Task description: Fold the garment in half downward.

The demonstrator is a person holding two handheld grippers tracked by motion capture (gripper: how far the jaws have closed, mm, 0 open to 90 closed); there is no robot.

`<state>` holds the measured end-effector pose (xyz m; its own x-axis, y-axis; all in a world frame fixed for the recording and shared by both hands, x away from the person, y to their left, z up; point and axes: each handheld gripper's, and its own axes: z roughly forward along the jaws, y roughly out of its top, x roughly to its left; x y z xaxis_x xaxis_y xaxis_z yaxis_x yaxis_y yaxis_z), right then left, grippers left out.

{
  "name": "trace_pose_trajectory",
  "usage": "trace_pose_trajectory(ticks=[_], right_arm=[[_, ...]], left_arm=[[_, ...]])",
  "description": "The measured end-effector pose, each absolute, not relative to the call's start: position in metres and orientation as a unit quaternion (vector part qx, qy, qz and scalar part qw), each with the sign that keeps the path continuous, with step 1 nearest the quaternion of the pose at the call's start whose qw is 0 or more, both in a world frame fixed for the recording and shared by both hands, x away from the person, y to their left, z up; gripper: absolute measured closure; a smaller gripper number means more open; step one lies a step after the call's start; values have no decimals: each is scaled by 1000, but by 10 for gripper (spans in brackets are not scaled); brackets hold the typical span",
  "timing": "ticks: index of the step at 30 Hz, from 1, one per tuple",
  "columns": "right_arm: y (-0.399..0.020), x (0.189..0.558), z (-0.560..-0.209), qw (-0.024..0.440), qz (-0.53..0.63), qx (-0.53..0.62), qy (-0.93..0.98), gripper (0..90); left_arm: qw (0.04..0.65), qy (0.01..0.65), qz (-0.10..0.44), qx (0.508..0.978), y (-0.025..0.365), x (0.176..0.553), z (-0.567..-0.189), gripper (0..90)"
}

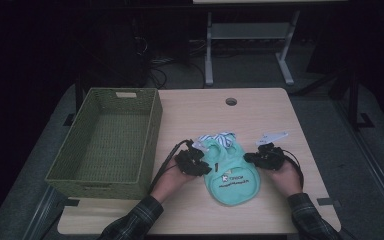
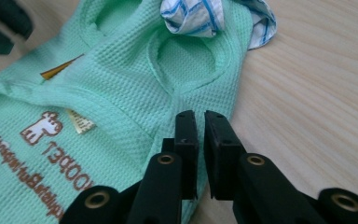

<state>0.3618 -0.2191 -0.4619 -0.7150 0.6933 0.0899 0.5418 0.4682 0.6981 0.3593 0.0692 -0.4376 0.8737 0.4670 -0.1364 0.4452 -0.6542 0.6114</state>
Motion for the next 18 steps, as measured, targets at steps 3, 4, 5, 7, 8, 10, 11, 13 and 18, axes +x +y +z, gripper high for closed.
trace_pose_trajectory(ticks=[3,4,5,7,8,10,11,13,18], right_arm=[[-219,360,-460,102,370,362,849,808],[-219,360,-460,102,372,360,850,804],[-218,359,-459,102,373,359,849,793],[-217,358,-459,102,376,357,849,786],[-216,358,-459,102,373,355,851,779],[-215,356,-460,102,375,354,850,771],[-214,355,-460,100,376,354,850,761],[-214,353,-460,100,377,351,851,757],[-213,349,-458,100,380,344,853,747]], left_arm=[[335,249,21,909,71,367,-435,625],[341,254,26,905,72,372,-432,609],[342,254,27,904,73,375,-430,600],[346,261,33,901,74,381,-426,575],[345,261,34,901,74,385,-424,567],[348,268,38,898,74,392,-422,551],[350,269,40,896,75,396,-420,548],[358,278,44,890,74,404,-419,544],[360,286,59,886,71,421,-416,541]])
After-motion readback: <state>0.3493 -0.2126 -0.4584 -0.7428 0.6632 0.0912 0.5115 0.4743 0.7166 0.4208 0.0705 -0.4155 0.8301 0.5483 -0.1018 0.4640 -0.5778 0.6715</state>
